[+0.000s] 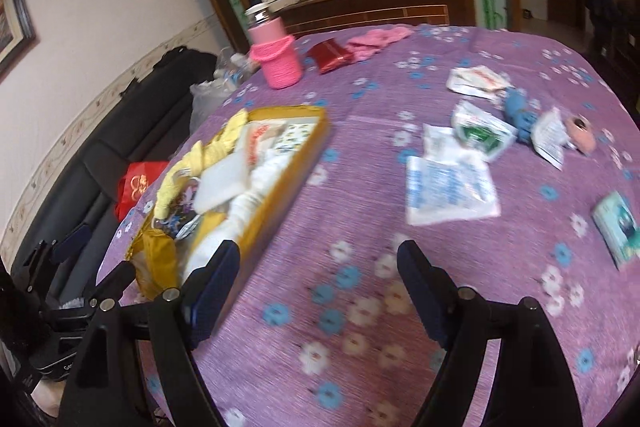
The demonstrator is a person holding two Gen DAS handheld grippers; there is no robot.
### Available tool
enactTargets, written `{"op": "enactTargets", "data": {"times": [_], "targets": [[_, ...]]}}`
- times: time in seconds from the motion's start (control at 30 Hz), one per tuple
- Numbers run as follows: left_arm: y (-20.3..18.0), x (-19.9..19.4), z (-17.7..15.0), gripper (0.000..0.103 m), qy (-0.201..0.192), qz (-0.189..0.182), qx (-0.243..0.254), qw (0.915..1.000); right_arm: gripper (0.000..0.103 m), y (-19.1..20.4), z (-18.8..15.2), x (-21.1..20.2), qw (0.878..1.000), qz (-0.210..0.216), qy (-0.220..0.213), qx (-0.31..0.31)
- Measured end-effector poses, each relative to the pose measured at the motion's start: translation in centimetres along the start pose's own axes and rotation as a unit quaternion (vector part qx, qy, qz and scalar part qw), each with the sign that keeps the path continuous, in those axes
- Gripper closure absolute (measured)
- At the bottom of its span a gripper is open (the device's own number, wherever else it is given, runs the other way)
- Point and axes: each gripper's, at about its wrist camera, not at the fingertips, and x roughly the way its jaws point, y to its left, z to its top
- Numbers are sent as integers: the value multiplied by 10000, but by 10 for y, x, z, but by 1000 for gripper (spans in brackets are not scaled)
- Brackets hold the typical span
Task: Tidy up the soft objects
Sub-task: 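Open the left tool to drop the foil packet while the right tool releases the foam block, then move the left tool toward the white desiccant packet while the right tool approaches the cartoon tissue pack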
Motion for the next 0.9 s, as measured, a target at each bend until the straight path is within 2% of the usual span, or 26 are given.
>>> {"op": "enactTargets", "data": {"times": [0.47,0.9], "targets": [[-68,-11,10,11,33,-279,713,9971,23,-105,-24,-48,9949,-423,-347,853],[-101,-3,12,11,178,-399,1032,9937,23,-199,-35,-95,9772,-941,-787,1732]]}}
